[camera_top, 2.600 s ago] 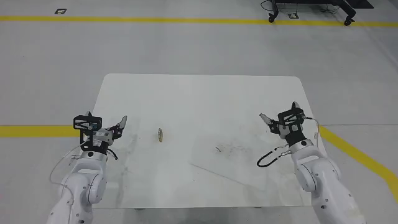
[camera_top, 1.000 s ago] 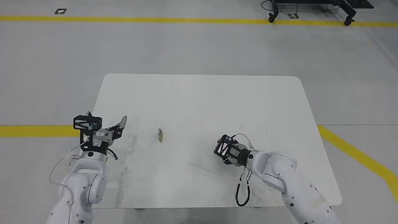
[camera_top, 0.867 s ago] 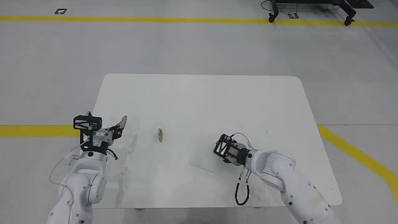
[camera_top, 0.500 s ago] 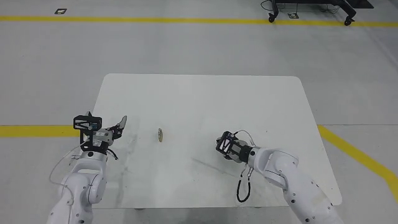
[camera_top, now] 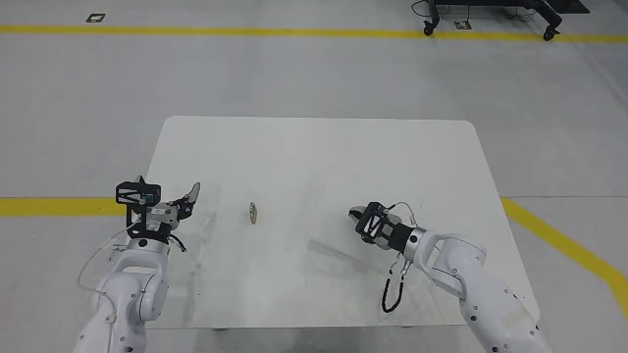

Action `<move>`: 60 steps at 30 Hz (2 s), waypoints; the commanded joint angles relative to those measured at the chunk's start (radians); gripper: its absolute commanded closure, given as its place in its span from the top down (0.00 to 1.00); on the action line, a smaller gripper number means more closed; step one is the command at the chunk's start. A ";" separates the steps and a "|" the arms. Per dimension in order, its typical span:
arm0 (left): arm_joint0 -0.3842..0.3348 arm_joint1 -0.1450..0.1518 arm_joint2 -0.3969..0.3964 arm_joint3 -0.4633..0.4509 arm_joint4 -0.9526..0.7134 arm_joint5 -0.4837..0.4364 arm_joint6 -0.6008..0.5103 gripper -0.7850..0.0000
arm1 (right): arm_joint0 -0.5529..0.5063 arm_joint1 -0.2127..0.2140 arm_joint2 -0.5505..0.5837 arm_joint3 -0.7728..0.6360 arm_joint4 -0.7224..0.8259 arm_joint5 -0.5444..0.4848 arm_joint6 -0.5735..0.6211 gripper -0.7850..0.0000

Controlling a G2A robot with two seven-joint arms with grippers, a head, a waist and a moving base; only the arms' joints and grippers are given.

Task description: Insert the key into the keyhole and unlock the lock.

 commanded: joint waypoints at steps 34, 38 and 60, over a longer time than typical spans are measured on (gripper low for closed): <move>-0.364 -0.055 0.546 -0.023 0.456 -0.227 -0.398 1.00 | 0.139 -0.004 -0.086 0.367 -0.095 -0.031 -0.600 0.00; -0.398 -0.065 0.570 0.008 0.407 -0.253 -0.415 1.00 | 0.160 -0.008 -0.101 0.385 -0.086 -0.032 -0.594 0.00; -0.513 -0.106 0.590 0.167 0.426 -0.117 -0.407 1.00 | 0.144 0.010 -0.045 0.358 -0.014 -0.092 -0.640 0.00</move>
